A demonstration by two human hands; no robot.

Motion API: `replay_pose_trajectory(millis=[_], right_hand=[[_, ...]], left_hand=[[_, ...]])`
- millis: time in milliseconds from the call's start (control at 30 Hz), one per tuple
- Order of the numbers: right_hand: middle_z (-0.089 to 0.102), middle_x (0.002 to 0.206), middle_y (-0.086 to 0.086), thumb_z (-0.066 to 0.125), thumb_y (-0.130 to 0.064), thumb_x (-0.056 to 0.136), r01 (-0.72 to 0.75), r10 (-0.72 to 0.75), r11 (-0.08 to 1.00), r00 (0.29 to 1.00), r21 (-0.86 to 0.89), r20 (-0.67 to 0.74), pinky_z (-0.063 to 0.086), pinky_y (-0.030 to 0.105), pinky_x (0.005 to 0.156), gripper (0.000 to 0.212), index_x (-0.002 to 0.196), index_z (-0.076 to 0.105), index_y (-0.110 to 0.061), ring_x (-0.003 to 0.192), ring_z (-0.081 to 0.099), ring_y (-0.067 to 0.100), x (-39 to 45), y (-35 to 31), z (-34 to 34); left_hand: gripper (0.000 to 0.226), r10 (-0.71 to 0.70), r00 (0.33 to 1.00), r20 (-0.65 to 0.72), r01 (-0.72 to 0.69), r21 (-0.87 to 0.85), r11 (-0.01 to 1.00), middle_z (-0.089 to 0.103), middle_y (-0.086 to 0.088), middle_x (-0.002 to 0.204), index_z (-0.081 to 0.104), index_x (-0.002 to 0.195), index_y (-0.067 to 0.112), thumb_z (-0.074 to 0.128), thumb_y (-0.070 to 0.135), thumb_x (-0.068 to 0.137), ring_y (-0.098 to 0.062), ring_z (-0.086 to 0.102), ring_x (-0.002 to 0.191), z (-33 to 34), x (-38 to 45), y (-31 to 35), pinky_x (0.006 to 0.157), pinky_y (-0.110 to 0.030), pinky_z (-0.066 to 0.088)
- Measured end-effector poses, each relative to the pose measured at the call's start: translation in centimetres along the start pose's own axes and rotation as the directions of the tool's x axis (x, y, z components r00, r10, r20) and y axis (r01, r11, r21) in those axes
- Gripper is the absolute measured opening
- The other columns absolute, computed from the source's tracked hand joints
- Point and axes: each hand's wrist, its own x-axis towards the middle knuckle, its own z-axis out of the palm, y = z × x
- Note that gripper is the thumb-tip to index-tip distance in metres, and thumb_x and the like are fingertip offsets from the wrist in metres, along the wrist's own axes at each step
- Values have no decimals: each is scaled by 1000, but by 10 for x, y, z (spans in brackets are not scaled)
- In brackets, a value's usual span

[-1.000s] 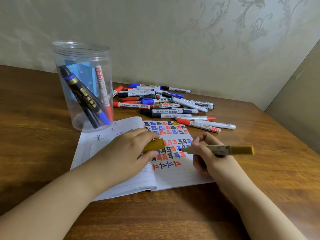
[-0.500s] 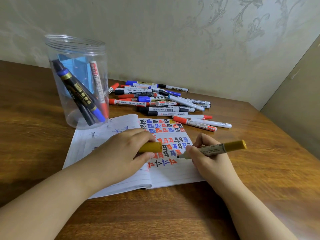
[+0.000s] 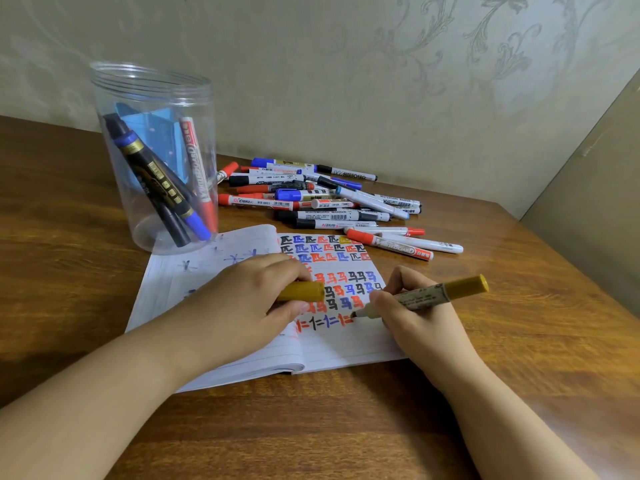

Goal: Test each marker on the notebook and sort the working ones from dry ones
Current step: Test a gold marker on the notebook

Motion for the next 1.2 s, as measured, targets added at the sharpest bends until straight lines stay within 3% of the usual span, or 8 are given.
replay_pose_trajectory(millis=[233,367,567,733,867,1000,1200], right_hand=[[41,45,-13,59,-3,82,-18,17,1000,1000,21,24,28,13,45,33,60,38,-12,46,34,1,-1,-2,-2],[40,54,3,61,-8,83,16,-15,1000,998,14,-55,28,17,46,30,63,39,-3,50,33,10,0,0,-2],[37,49,-10,61,-9,82,10,-12,998,999,-60,-36,28,15,45,29,64,40,-5,48,33,4,0,0,-1],[38,56,4,60,-8,82,-10,11,1000,999,5,-52,27,18,48,29,65,38,-2,53,33,10,0,0,-3],[37,49,-10,61,-8,80,-17,17,1000,1000,-26,-16,28,17,46,28,63,39,-6,50,31,5,-1,-1,-3],[36,48,-11,60,-8,78,-20,17,999,999,-49,-52,28,16,46,29,60,39,-12,49,31,4,1,0,-4],[44,47,-7,60,-11,86,-44,95,951,984,306,-153,32,18,44,26,64,44,-14,46,36,8,5,-18,-10]], left_hand=[[26,-10,1000,-1,10,-6,1000,50,20,99,56,111,27,59,33,86,0,49,91,0,0,1,76,-11,39],[26,-8,1000,4,8,-3,1000,51,19,100,56,111,27,59,33,86,-1,50,92,-1,0,1,77,-12,39],[24,-9,1000,4,9,-2,1000,51,18,99,56,110,27,59,32,86,-2,50,91,0,0,0,77,-13,40],[25,-10,1000,2,10,0,1000,51,19,98,56,110,27,60,32,86,-2,51,91,-1,0,-1,75,-11,39],[25,-11,1000,3,11,2,1000,51,19,100,56,111,27,59,32,86,-1,50,92,-1,1,-1,76,-12,40],[25,-8,1000,5,8,1,1000,51,19,100,56,111,27,59,32,87,-1,50,92,-2,0,1,75,-10,39],[25,-74,997,-38,72,-59,996,53,18,102,57,110,30,61,31,85,3,51,89,-9,4,0,73,-7,39]])
